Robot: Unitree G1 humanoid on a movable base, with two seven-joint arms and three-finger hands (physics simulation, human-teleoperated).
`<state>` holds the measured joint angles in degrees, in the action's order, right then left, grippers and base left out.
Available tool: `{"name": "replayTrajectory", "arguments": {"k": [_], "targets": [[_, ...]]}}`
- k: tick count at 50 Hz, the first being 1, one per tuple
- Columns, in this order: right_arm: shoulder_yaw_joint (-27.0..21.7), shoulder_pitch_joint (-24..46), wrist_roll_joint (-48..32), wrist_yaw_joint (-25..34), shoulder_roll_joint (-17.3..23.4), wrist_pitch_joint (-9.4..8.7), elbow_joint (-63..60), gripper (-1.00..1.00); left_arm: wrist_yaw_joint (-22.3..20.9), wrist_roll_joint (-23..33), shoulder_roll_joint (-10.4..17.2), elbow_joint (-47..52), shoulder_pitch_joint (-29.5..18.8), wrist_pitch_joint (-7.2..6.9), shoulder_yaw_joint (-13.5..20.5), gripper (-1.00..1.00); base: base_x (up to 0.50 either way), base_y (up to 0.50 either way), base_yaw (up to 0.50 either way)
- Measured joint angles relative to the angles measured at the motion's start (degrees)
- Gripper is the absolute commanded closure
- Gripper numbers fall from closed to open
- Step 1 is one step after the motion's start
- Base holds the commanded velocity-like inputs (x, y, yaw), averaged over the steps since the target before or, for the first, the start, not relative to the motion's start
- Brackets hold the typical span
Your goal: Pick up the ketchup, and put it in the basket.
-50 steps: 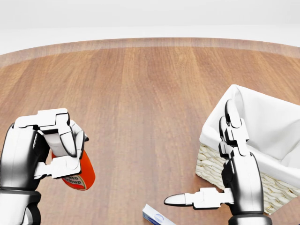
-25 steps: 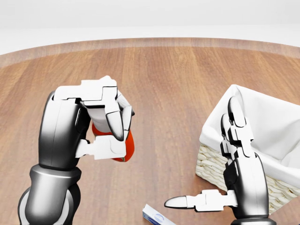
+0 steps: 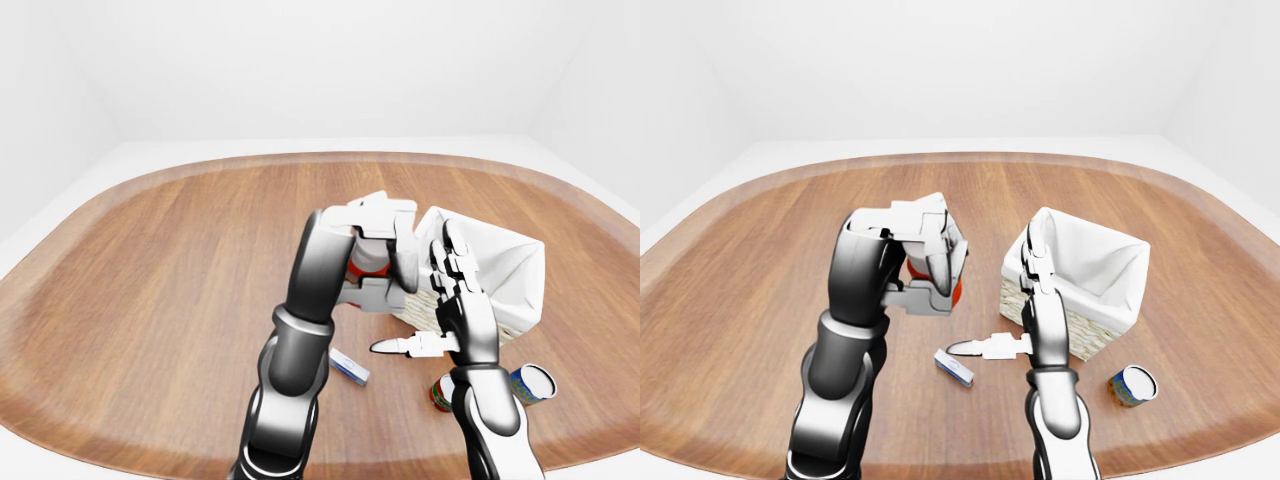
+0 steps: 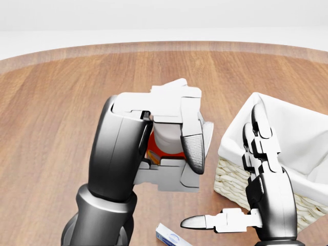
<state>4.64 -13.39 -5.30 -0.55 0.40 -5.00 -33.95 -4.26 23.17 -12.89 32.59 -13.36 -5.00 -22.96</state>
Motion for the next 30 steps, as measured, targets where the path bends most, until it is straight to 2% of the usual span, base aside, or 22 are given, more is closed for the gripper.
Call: {"name": "replayTrajectory", "arguments": {"k": [15,30], "targets": [[-0.2,-0.09,0.31,0.15,0.01,0.0,-0.7,-1.0,0.89,1.73,-3.41,1.32,1.4,0.0,-7.8,0.93,0.0,0.0,0.0],[-0.94,-0.84,0.9,0.6,-0.03,0.0,-3.06,-1.0,3.41,1.4,-4.86,-0.45,3.69,0.0,-14.03,0.94,0.0,0.0,0.0]]}}
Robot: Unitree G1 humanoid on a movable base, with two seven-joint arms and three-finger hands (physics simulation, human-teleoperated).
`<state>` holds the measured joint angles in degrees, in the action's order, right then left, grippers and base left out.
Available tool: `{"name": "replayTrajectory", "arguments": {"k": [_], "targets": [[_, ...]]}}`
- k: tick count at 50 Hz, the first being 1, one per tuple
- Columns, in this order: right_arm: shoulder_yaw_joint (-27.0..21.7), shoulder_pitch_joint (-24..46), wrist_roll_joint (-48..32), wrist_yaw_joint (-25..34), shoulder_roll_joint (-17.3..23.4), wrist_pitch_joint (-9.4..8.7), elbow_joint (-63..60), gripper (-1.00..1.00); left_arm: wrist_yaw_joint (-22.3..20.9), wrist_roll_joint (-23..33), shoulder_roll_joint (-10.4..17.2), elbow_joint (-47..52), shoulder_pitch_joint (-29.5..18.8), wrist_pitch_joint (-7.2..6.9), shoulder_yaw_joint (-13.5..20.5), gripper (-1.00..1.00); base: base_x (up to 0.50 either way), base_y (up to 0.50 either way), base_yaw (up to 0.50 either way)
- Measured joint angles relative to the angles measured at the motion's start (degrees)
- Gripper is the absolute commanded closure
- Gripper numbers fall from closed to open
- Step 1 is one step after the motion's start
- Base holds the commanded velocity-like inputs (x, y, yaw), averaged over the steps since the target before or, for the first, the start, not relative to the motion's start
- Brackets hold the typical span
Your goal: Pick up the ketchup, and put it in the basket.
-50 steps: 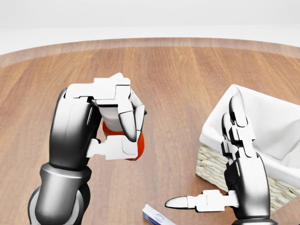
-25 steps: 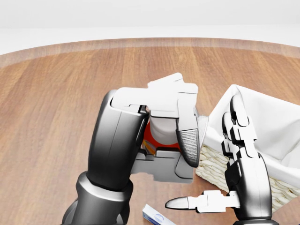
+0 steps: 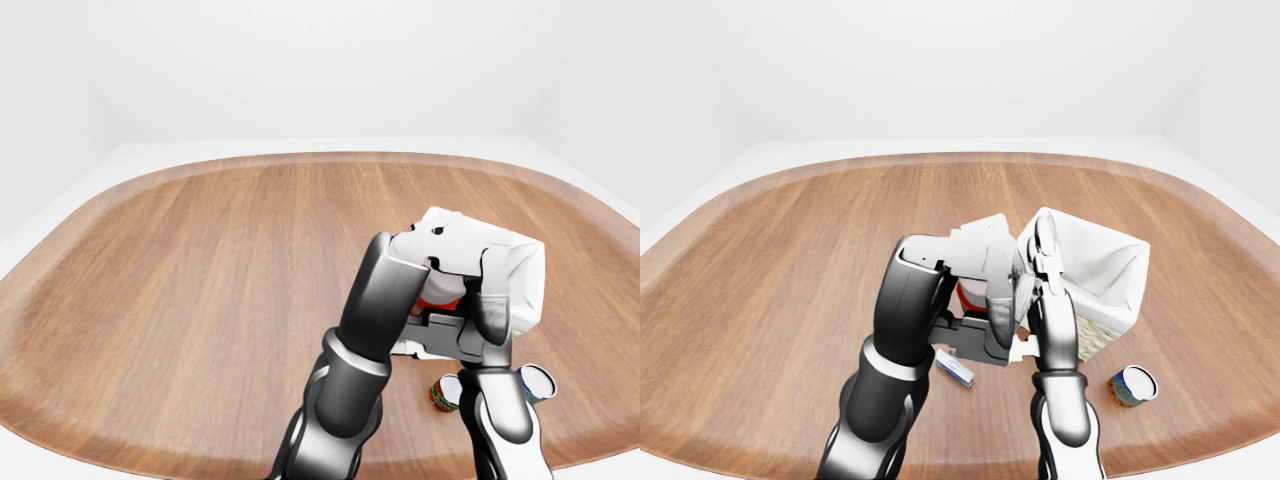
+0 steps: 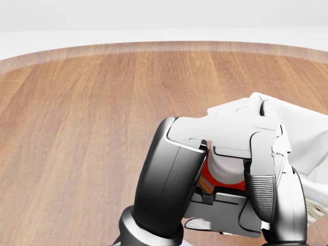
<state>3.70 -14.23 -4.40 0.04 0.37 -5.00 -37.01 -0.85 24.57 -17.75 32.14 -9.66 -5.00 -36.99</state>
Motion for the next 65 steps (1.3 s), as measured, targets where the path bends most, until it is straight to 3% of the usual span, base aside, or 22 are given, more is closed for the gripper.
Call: {"name": "replayTrajectory", "arguments": {"k": [27,28,29,31,32,49,65], "targets": [[-0.94,-2.01,1.16,1.49,0.33,0.0,-0.4,-1.0,5.05,0.94,0.31,-1.3,2.27,0.04,-3.89,0.92,0.0,0.0,0.0],[-0.95,-2.02,1.13,1.56,0.36,0.0,-0.32,1.0,5.13,0.99,0.35,-1.31,2.36,0.03,-3.95,0.9,0.0,0.0,0.0],[-0.91,-2.16,1.05,1.69,0.39,0.0,-0.26,1.0,5.44,1.22,0.36,-1.31,2.41,0.04,-4.02,0.84,0.0,0.0,0.0],[-0.81,-2.48,0.95,1.87,0.42,0.0,-0.12,1.0,5.96,1.65,0.38,-1.28,2.52,0.0,-4.49,-0.04,0.0,0.0,0.0],[-0.76,-2.4,0.88,1.82,0.4,0.0,-0.13,1.0,6.19,1.43,0.39,-1.36,2.6,0.0,-4.82,-1.0,0.0,0.0,0.0],[0.1,-1.63,0.43,2.43,0.25,0.0,0.1,1.0,8.02,0.13,0.79,-0.83,3.42,0.0,-7.94,-1.0,0.0,0.0,0.0],[0.59,-1.26,1.24,1.35,0.3,0.0,1.11,1.0,6.6,0.91,2.62,2.61,3.9,0.0,-6.69,-1.0,0.0,0.0,0.0]]}}
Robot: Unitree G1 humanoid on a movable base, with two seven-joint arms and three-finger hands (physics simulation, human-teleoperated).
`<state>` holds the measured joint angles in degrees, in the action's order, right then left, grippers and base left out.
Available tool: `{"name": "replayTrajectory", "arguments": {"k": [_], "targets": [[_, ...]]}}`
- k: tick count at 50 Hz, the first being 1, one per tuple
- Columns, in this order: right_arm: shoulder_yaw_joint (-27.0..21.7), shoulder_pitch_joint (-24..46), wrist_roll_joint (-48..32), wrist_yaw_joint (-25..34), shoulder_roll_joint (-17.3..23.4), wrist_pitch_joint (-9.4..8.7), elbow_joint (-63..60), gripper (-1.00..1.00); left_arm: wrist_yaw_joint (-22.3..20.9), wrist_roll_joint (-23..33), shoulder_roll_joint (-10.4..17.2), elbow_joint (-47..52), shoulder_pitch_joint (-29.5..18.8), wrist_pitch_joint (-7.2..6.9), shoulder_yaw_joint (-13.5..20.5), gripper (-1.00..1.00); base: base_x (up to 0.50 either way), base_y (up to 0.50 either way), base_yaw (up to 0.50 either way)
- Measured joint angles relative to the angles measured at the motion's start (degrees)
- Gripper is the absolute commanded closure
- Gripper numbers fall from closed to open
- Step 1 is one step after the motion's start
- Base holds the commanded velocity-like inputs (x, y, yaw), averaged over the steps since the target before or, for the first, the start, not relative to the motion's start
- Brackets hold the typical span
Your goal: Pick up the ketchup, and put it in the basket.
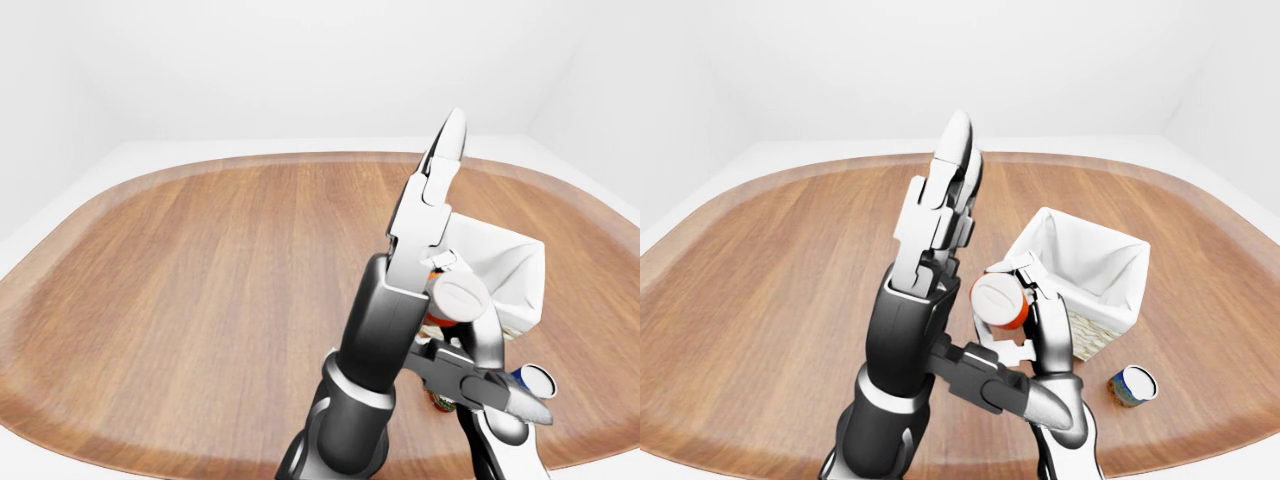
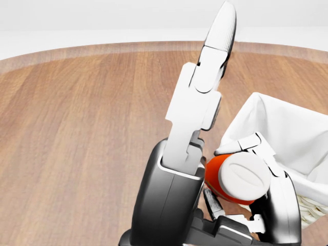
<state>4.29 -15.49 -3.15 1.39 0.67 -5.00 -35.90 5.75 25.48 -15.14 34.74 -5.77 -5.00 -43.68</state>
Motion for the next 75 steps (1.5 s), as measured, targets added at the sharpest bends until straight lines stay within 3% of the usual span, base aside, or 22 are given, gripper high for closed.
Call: {"name": "replayTrajectory", "arguments": {"k": [12,22,31,44,56,75], "targets": [[-0.04,0.31,-0.32,-0.31,-0.05,0.0,0.86,1.0,-3.64,-1.5,5.76,10.38,2.17,0.0,7.85,-1.0,0.0,0.0,0.0],[0.44,0.48,-1.0,-0.63,-0.06,0.0,1.3,1.0,-6.04,-7.29,10.63,14.98,4.94,0.0,19.63,-1.0,0.0,0.0,0.0],[0.96,0.41,-1.32,-0.86,0.08,0.0,1.65,1.0,-7.84,-13.14,13.79,12.71,9.55,0.0,30.01,-1.0,0.0,0.0,0.0],[1.47,0.5,-1.79,-1.16,0.17,0.07,2.44,1.0,-10.47,-18.22,15.47,0.59,15.41,0.0,40.67,-1.0,0.0,0.0,0.0],[1.8,0.81,-2.12,-1.44,0.22,0.48,3.53,1.0,-11.31,-19.77,15.56,-6.43,16.64,0.0,44.72,-1.0,0.0,0.0,0.0],[2.2,1.05,-2.71,-1.65,0.26,0.97,4.71,1.0,-11.55,-20.4,15.61,-9.16,16.92,0.0,46.49,-1.0,0.0,0.0,0.0]]}}
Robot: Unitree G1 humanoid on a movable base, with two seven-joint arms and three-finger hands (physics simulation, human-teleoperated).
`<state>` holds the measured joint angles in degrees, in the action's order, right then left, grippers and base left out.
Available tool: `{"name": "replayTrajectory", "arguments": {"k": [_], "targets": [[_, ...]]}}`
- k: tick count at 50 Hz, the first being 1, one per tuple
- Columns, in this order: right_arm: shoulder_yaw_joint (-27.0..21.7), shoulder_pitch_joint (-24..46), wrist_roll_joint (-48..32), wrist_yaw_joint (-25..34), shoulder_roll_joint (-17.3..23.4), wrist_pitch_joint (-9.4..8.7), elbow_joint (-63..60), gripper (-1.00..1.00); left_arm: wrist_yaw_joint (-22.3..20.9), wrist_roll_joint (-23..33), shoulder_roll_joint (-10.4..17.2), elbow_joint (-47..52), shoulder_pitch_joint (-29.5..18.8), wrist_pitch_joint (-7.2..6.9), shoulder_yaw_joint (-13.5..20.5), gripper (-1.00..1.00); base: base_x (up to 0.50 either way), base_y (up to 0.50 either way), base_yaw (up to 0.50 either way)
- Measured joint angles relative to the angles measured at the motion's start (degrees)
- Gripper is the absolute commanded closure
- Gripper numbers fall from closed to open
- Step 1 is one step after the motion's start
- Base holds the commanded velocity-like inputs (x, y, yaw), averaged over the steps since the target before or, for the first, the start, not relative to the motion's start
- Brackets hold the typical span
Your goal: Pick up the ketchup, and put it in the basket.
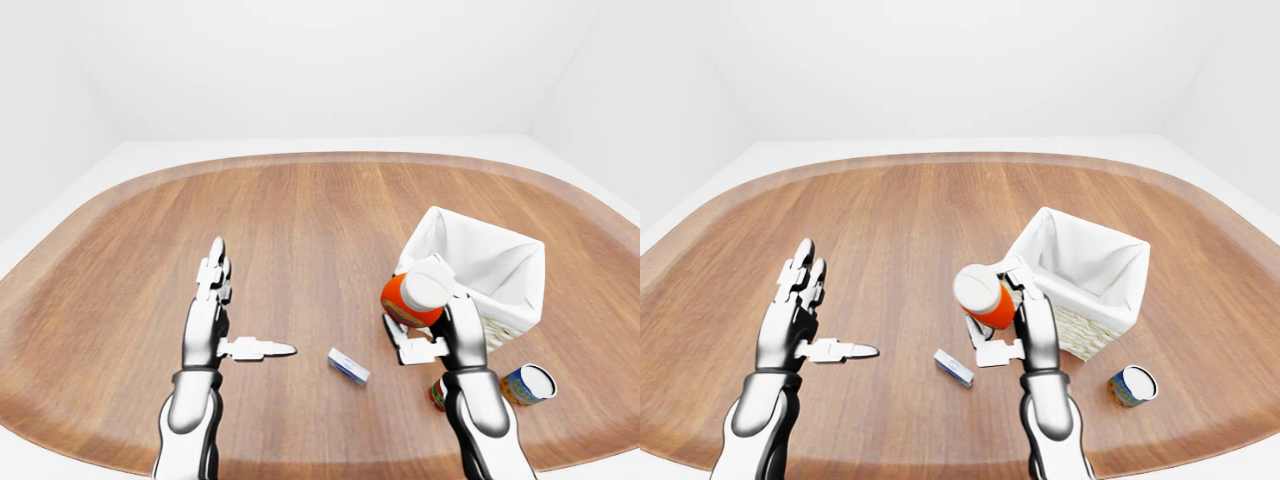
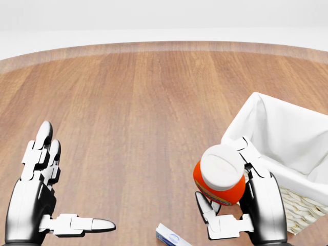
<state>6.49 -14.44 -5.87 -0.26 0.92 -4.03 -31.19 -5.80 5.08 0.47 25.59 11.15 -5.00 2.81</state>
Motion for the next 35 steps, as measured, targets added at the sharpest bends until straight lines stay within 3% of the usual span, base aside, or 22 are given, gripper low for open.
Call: {"name": "replayTrajectory", "arguments": {"k": [17,35], "targets": [[-1.19,2.33,-3.38,0.92,0.22,-0.97,-2.5,1.0,-0.09,-0.27,0.13,-1.42,-0.66,0.0,0.7,-1.0,0.0,0.0,0.0],[-8.03,12.7,-13.68,9.6,2.28,-0.98,-12.65,1.0,-0.26,-0.81,0.24,-2.42,-1.43,0.0,1.42,-1.0,0.0,0.0,0.0]]}}
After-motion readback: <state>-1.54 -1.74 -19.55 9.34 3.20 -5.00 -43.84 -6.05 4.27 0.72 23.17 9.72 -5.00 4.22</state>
